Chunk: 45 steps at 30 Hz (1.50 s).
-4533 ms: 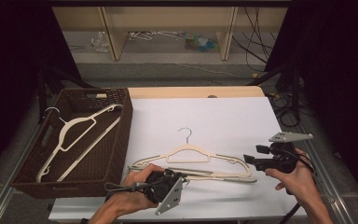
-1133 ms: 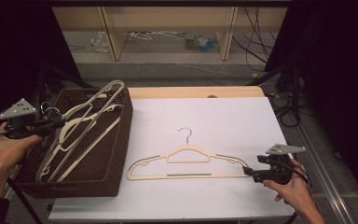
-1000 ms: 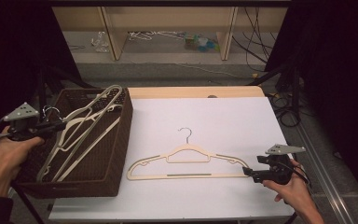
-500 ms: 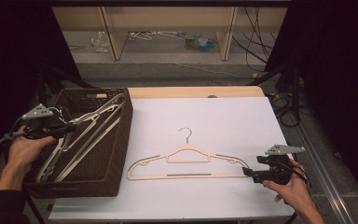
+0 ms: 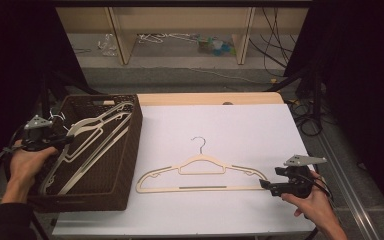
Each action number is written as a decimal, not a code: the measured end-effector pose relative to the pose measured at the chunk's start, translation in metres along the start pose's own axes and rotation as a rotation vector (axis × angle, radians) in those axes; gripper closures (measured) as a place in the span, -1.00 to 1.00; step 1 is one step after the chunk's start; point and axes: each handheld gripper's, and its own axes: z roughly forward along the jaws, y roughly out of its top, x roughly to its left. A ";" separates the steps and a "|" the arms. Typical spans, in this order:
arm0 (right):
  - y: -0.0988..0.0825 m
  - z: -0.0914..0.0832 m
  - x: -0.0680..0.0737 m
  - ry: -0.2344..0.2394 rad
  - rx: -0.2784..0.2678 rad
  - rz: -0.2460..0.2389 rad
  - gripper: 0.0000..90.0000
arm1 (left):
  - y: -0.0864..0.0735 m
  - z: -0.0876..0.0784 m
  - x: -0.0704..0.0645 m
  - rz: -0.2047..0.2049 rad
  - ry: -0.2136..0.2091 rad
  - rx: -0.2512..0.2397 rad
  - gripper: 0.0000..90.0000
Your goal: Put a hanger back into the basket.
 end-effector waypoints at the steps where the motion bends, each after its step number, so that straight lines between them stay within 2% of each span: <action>1: 0.000 0.000 0.000 -0.003 0.000 0.003 -0.49 | 0.000 0.000 0.000 0.000 0.000 0.000 0.71; 2: 0.000 0.000 0.000 -0.003 0.000 0.004 -0.49 | -0.002 0.002 0.003 0.012 0.029 0.012 0.74; 5: 0.000 0.000 0.001 -0.003 0.002 0.003 -0.49 | -0.005 0.004 0.006 -0.019 0.022 0.002 0.76; 8: 0.000 0.000 0.000 -0.004 -0.002 0.000 -0.49 | -0.005 0.006 0.005 -0.013 0.060 0.015 0.74; 9: 0.000 0.000 0.000 -0.005 -0.002 0.004 -0.49 | -0.006 0.008 0.004 -0.023 0.072 0.016 0.73; 11: 0.000 0.000 0.000 -0.003 0.000 0.005 -0.49 | -0.006 0.011 0.005 -0.031 0.075 0.014 0.72; 12: 0.000 0.000 0.000 -0.004 0.000 0.004 -0.49 | -0.007 0.012 0.006 -0.049 0.077 0.011 0.72; 14: 0.000 0.000 0.000 -0.004 0.000 0.005 -0.49 | -0.007 0.011 0.007 -0.039 0.084 0.016 0.71; 15: 0.000 -0.001 0.000 0.002 0.000 0.003 -0.49 | -0.007 0.012 0.003 -0.053 0.107 0.015 0.67; 16: 0.000 -0.001 0.000 0.000 0.002 0.007 -0.49 | -0.007 0.012 0.003 -0.042 0.122 0.021 0.62; 17: 0.000 -0.001 0.000 0.000 0.003 0.007 -0.49 | -0.008 0.012 0.003 -0.060 0.124 0.007 0.56; 18: 0.000 -0.001 0.000 -0.001 0.003 0.007 -0.49 | -0.008 0.012 0.003 -0.060 0.124 0.007 0.55; 19: 0.000 0.000 -0.001 -0.001 -0.001 -0.007 -0.49 | -0.009 0.009 0.004 -0.078 0.107 -0.015 0.53; 20: 0.000 -0.001 0.000 0.001 0.001 0.003 -0.49 | -0.008 0.008 0.005 -0.074 0.097 -0.022 0.49; 21: 0.000 -0.001 0.000 -0.001 -0.001 0.003 -0.49 | -0.008 0.006 0.002 -0.102 0.098 -0.029 0.42; 22: 0.000 -0.001 0.000 -0.007 -0.008 0.006 -0.49 | -0.007 0.005 0.001 -0.107 0.086 -0.054 0.34; 24: 0.001 -0.001 0.000 -0.006 -0.009 0.006 -0.49 | -0.004 -0.002 -0.004 -0.112 0.093 -0.073 0.20; 26: 0.000 0.000 0.000 0.004 -0.003 -0.001 -0.49 | 0.000 -0.009 -0.011 -0.138 0.091 -0.117 0.07; 29: 0.001 0.000 0.002 0.000 -0.011 -0.008 -0.49 | 0.006 -0.020 -0.026 -0.137 0.044 -0.169 -0.03; 31: 0.001 -0.001 0.003 -0.001 0.001 -0.010 -0.49 | 0.012 -0.027 -0.041 -0.120 -0.023 -0.195 -0.12; 32: 0.001 0.002 0.002 0.010 -0.023 -0.034 -0.49 | 0.014 -0.031 -0.049 -0.108 -0.064 -0.211 -0.15; 33: 0.001 0.001 0.004 0.006 -0.010 -0.011 -0.49 | 0.017 -0.034 -0.057 -0.092 -0.095 -0.223 -0.16; 34: 0.001 0.001 0.005 0.006 -0.008 -0.008 -0.49 | 0.019 -0.038 -0.066 -0.070 -0.116 -0.228 -0.18; 35: 0.001 0.001 0.005 0.006 -0.008 -0.008 -0.49 | 0.019 -0.038 -0.066 -0.070 -0.116 -0.228 -0.20; 36: 0.002 0.000 0.007 0.007 0.005 -0.011 -0.49 | 0.023 -0.044 -0.086 -0.051 -0.153 -0.245 -0.22; 37: 0.002 0.002 0.007 0.011 -0.011 -0.013 -0.49 | 0.025 -0.047 -0.095 -0.030 -0.174 -0.244 -0.24; 41: 0.002 0.002 0.010 0.025 -0.016 -0.029 -0.49 | 0.029 -0.059 -0.132 0.058 -0.235 -0.274 -0.31; 42: 0.002 0.003 0.011 0.033 -0.016 -0.038 -0.49 | 0.029 -0.059 -0.132 0.058 -0.235 -0.274 -0.32; 43: 0.002 0.003 0.012 0.027 -0.021 -0.036 -0.49 | 0.029 -0.063 -0.148 0.076 -0.273 -0.288 -0.32; 44: 0.002 0.003 0.014 0.032 -0.016 -0.032 -0.49 | 0.029 -0.063 -0.148 0.076 -0.273 -0.288 -0.33; 45: 0.002 0.004 0.014 0.033 -0.029 -0.049 -0.49 | 0.028 -0.065 -0.163 0.098 -0.304 -0.299 -0.36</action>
